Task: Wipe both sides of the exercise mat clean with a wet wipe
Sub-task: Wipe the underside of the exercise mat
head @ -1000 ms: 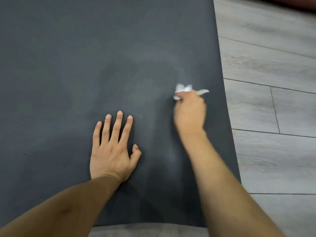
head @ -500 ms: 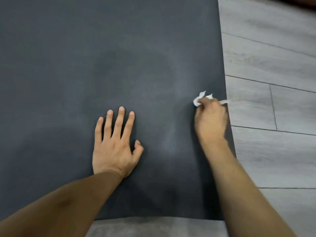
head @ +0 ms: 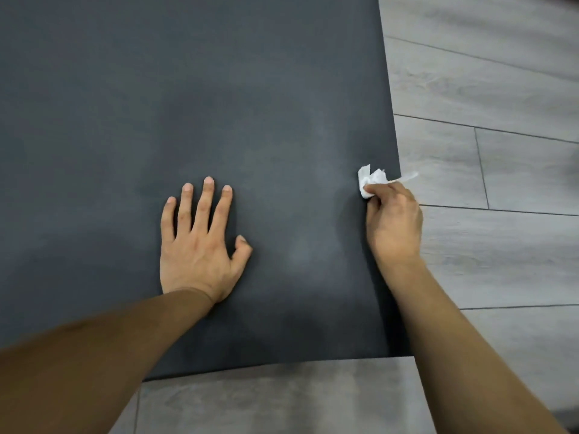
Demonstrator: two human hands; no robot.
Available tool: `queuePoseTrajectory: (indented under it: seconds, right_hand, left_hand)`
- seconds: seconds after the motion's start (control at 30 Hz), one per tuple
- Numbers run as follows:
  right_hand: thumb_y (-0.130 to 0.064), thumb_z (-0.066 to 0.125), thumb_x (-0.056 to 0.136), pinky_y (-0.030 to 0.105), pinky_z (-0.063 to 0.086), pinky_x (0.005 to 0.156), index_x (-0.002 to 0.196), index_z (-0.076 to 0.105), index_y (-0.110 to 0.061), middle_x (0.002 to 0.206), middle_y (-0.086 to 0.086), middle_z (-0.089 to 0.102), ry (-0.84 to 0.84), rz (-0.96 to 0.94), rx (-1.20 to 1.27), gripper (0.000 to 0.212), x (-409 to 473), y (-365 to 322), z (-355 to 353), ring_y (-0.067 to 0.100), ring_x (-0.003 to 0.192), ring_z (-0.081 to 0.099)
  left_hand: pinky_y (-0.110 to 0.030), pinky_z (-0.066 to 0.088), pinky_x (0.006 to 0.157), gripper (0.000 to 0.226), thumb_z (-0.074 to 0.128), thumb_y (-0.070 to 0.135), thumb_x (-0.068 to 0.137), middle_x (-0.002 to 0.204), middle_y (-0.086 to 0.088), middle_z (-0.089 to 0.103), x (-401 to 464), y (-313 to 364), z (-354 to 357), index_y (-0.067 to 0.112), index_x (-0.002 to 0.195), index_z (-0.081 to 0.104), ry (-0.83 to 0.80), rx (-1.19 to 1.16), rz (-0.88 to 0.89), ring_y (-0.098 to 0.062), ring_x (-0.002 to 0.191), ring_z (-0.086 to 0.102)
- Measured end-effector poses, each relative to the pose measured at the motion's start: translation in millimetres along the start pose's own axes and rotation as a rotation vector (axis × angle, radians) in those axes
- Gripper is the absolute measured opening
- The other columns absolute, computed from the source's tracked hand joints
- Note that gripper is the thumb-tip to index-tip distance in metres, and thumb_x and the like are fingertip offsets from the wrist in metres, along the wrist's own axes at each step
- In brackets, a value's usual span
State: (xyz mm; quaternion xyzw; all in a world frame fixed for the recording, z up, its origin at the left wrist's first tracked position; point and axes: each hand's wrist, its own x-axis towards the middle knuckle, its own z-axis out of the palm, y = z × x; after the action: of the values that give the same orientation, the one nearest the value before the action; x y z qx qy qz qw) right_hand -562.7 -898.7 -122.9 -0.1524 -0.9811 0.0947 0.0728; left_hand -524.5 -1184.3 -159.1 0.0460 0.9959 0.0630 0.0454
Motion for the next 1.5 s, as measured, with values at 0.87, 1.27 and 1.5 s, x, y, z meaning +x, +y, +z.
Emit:
queuePoseTrajectory:
  seconds: [0.87, 1.27, 1.5]
  right_hand:
    - [0.005, 0.047, 0.085, 0.031, 0.041, 0.066, 0.093, 0.071, -0.016, 0.098, 0.014, 0.061, -0.177, -0.011, -0.117, 0.033, -38.9, -28.0, -13.7, 0.035, 0.09, 0.065]
    - [0.0, 0.043, 0.09, 0.041, 0.049, 0.084, 0.122, 0.063, -0.017, 0.118, 0.017, 0.059, -0.226, -0.367, -0.222, 0.041, -44.4, -15.3, -23.0, 0.039, 0.109, 0.057]
    - [-0.005, 0.05, 0.087, 0.035, 0.049, 0.073, 0.134, 0.056, -0.019, 0.104, 0.011, 0.061, -0.233, -0.234, -0.035, 0.05, -101.9, -80.8, -4.2, 0.027, 0.092, 0.063]
  left_hand:
    - [-0.055, -0.008, 0.127, 0.12, 0.038, 0.092, 0.08, 0.166, 0.003, -0.034, -112.6, -18.8, -28.2, 0.032, 0.156, -0.032, -0.387, 0.105, 0.175, -0.026, 0.157, -0.021]
    - [-0.055, -0.007, 0.127, 0.119, 0.039, 0.092, 0.08, 0.166, 0.004, -0.034, -109.7, -18.9, -33.7, 0.034, 0.155, -0.033, -0.434, 0.112, 0.166, -0.026, 0.157, -0.022]
    - [-0.057, -0.004, 0.127, 0.122, 0.048, 0.088, 0.08, 0.167, 0.002, -0.031, -103.7, -12.8, -40.1, 0.032, 0.158, -0.027, -0.488, 0.126, 0.148, -0.027, 0.158, -0.019]
